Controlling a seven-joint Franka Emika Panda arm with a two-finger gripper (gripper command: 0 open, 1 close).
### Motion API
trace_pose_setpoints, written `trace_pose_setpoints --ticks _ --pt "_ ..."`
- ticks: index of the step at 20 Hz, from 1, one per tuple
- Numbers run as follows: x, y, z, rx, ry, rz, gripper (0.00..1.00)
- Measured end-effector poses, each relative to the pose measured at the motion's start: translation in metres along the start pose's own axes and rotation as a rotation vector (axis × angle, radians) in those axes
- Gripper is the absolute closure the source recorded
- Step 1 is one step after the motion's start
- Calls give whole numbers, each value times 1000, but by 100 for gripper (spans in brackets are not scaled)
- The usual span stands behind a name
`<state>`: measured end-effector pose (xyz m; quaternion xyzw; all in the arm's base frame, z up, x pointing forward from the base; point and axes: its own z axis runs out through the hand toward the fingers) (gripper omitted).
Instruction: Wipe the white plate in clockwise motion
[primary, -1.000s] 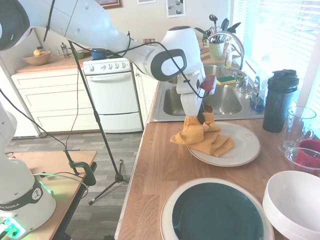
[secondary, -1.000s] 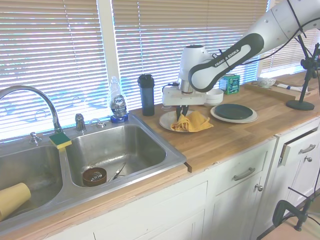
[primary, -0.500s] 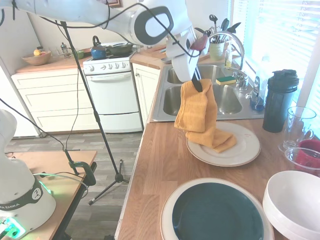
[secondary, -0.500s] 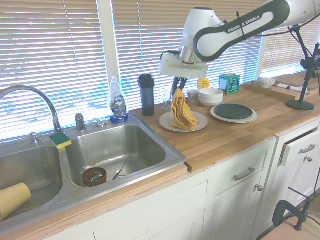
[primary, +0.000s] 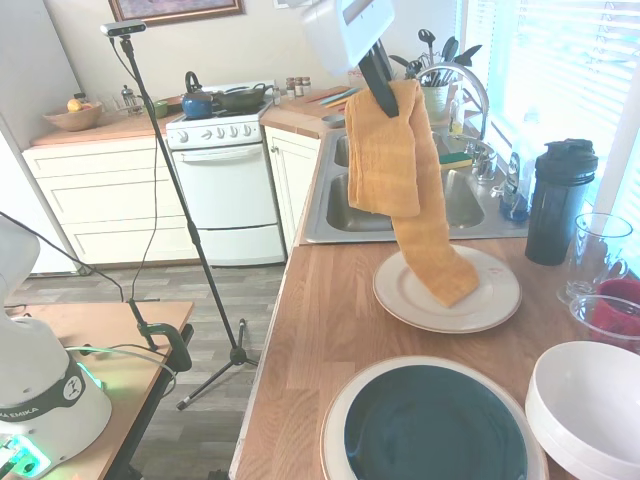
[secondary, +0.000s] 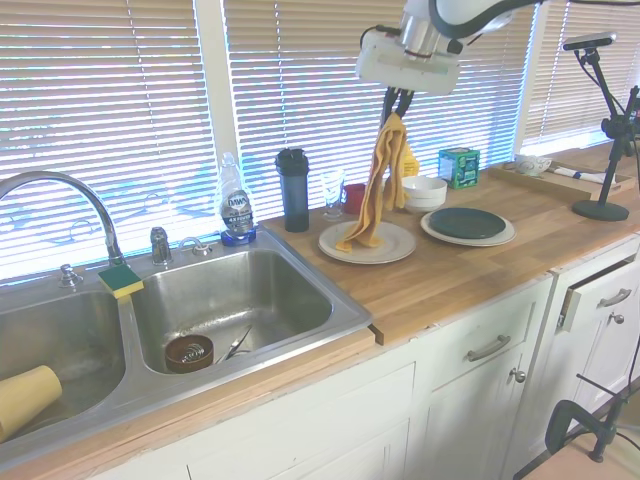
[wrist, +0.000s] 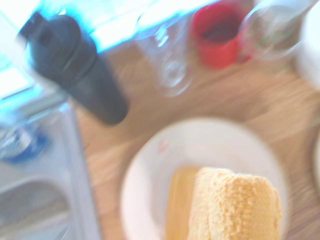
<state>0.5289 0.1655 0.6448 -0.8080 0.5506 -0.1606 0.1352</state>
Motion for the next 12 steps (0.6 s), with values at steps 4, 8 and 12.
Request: trace_pose_setpoints --ticks 4,8,12 --pt "42 3 -26 14 15 36 100" --pt "83 14 -64 25 20 64 100" --pt "111 32 -91 9 2 63 100"
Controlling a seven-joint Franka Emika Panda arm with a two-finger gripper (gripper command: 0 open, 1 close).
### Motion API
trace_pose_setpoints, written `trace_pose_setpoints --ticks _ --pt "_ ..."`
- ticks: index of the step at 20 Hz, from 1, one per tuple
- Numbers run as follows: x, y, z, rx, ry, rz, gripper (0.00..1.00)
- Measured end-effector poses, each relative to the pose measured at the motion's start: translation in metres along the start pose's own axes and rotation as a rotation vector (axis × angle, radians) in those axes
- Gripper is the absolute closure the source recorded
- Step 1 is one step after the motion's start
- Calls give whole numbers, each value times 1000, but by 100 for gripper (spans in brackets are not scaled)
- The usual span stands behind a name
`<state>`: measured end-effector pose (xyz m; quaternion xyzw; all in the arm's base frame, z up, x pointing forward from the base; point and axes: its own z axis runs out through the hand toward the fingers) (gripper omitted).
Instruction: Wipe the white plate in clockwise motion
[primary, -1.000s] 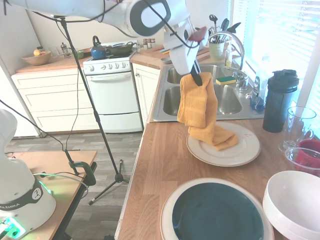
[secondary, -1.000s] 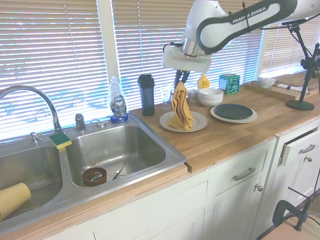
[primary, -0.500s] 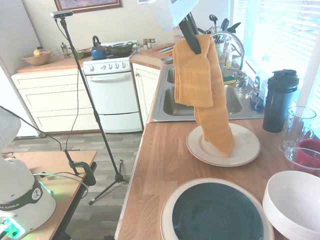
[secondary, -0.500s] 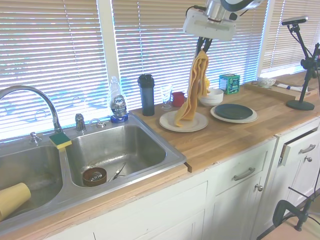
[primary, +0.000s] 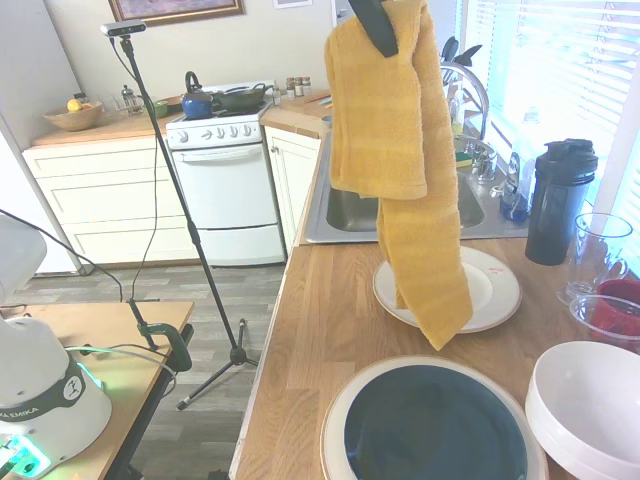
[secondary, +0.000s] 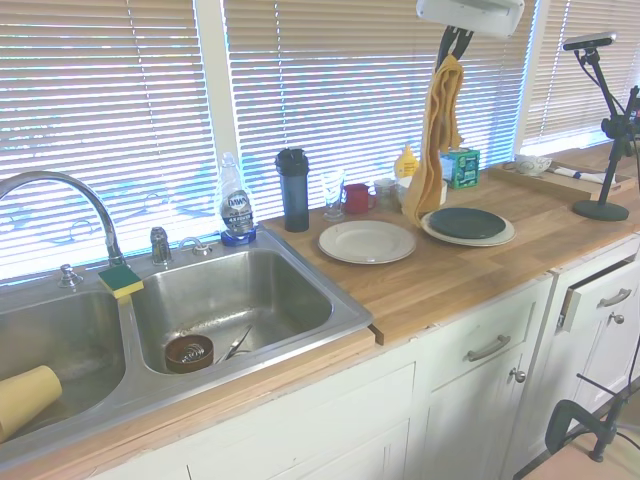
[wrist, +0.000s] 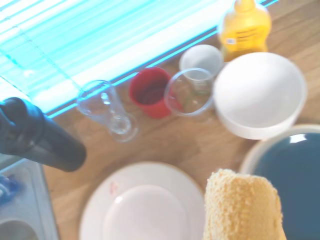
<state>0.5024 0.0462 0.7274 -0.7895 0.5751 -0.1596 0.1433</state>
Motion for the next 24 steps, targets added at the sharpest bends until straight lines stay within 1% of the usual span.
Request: trace_pose_setpoints --ticks 4,10,14,19,22,24 --pt "3 18 0 -31 -17 -28 100" --pt "-5 58 21 -96 -55 -60 100" --pt "-13 82 33 -130 -67 -86 100" --pt "-28 96 50 -164 -80 -119 100" --pt "-45 105 69 -193 -90 -153 100" --pt "-58 109 81 -197 -96 -174 100"
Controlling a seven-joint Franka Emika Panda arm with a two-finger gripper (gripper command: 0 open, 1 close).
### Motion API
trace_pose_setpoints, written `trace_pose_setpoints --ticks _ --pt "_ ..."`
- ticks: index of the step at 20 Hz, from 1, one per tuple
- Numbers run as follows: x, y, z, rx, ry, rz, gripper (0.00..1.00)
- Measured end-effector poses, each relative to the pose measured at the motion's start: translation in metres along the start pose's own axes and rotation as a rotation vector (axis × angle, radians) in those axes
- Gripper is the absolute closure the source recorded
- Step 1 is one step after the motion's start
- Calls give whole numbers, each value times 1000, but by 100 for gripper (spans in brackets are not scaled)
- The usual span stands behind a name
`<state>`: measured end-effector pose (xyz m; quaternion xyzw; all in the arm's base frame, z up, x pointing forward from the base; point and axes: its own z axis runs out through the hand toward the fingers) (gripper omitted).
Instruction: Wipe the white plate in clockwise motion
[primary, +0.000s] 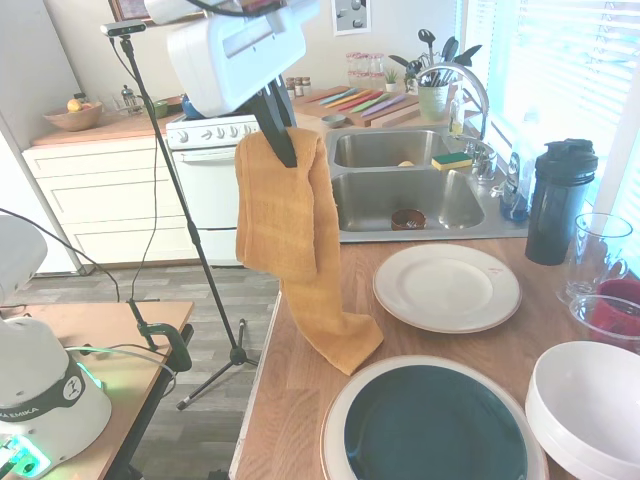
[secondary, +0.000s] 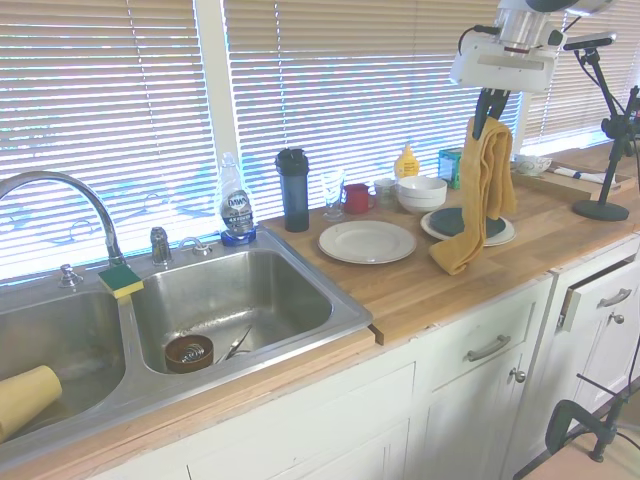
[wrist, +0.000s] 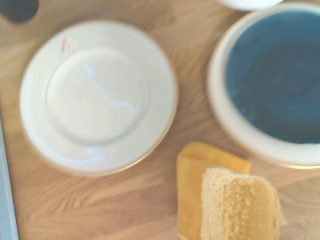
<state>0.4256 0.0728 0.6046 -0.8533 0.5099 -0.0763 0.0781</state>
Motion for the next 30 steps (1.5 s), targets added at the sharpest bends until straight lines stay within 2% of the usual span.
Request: trace_pose_setpoints --ticks 10,20,25,30 --pt "-56 -14 45 -10 -29 -91 100" --pt "-133 -21 109 -77 -53 -180 100" --pt "-161 -24 151 -87 -55 -193 100" --pt "-168 -46 201 -79 -32 -173 100"
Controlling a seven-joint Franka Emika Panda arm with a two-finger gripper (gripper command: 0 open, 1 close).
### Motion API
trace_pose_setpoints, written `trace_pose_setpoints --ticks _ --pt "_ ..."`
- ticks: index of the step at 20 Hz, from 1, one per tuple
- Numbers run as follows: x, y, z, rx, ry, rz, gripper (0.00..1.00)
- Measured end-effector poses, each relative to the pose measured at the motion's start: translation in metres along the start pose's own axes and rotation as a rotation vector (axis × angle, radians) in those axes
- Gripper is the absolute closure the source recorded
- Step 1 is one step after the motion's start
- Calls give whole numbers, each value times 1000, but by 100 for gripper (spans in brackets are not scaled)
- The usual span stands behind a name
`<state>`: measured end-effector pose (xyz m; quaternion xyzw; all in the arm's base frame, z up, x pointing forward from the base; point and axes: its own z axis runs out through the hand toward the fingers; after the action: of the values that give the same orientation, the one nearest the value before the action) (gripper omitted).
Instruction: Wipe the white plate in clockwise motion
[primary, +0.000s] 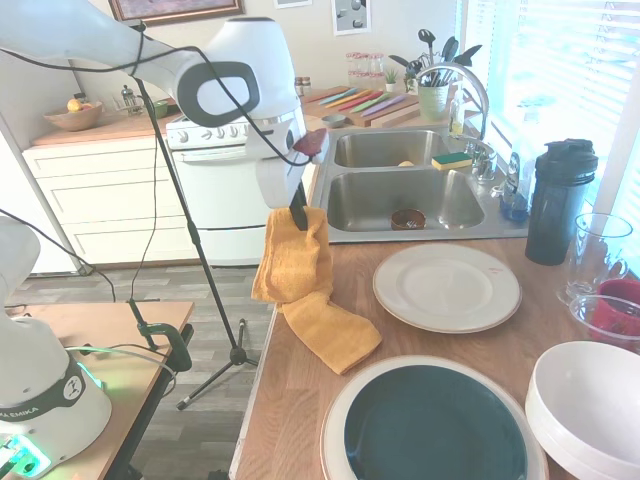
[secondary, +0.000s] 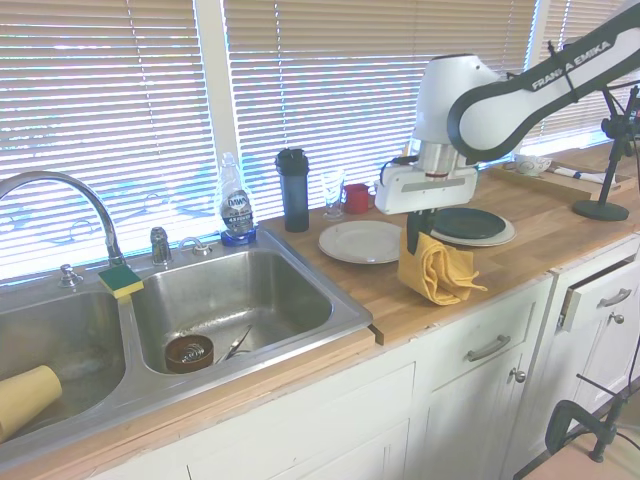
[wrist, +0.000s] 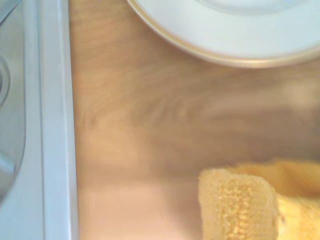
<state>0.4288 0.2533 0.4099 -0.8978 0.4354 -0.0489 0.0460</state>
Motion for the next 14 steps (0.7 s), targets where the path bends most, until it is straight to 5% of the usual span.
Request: trace_pose_setpoints --ticks 6,14 --pt "-8 -50 20 11 -13 25 100" --pt "-28 -42 41 -34 -25 -5 100"
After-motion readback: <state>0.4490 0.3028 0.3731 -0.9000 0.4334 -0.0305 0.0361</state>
